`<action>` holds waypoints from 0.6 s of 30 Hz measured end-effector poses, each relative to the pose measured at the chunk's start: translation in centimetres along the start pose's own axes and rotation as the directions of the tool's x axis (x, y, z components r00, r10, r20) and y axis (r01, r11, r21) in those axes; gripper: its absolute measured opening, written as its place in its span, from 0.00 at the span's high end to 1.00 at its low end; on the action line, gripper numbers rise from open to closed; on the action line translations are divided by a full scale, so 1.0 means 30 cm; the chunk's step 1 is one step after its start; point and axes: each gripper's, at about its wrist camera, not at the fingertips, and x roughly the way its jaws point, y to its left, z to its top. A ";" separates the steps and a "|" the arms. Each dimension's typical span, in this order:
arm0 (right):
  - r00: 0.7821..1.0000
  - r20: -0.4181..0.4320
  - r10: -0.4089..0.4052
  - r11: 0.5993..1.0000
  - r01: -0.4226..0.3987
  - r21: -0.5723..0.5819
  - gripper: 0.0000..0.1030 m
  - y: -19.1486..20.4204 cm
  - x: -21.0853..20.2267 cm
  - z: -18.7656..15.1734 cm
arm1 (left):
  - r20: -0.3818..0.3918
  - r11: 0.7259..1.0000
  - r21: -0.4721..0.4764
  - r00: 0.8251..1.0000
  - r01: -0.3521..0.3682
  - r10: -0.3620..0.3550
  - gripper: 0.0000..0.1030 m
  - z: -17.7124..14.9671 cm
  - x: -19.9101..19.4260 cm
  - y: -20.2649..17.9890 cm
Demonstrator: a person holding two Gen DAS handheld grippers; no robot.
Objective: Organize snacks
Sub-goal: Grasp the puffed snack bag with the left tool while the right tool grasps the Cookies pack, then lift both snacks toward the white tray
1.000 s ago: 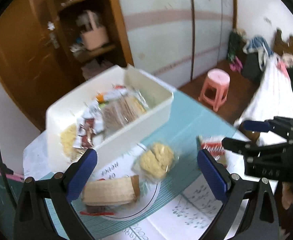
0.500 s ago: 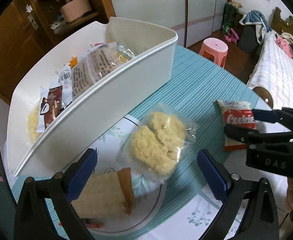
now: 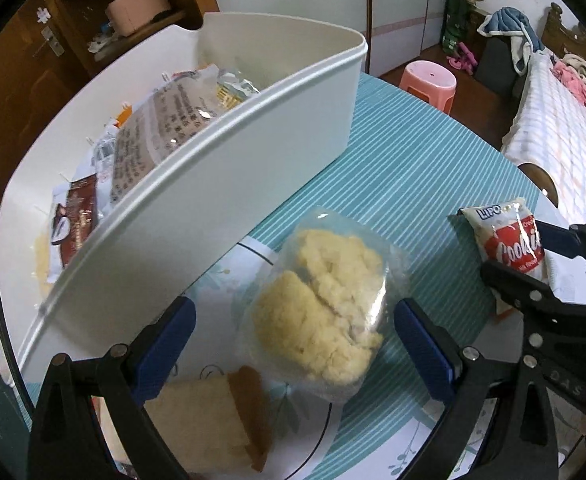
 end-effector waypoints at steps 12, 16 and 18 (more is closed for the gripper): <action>1.000 0.022 0.009 1.000 -0.008 -0.018 0.51 0.003 -0.009 -0.016 | 0.003 1.000 -0.018 1.000 -0.011 0.011 0.42 0.016 0.036 -0.042; 1.000 0.023 0.017 1.000 -0.016 -0.024 0.52 0.006 -0.015 -0.017 | 0.012 0.997 -0.067 0.999 -0.033 0.034 0.44 -0.006 0.017 -0.050; 1.000 0.017 0.027 0.999 -0.026 -0.024 0.53 0.008 -0.022 -0.021 | 0.015 0.993 -0.115 1.000 -0.021 0.023 0.44 -0.025 -0.011 -0.040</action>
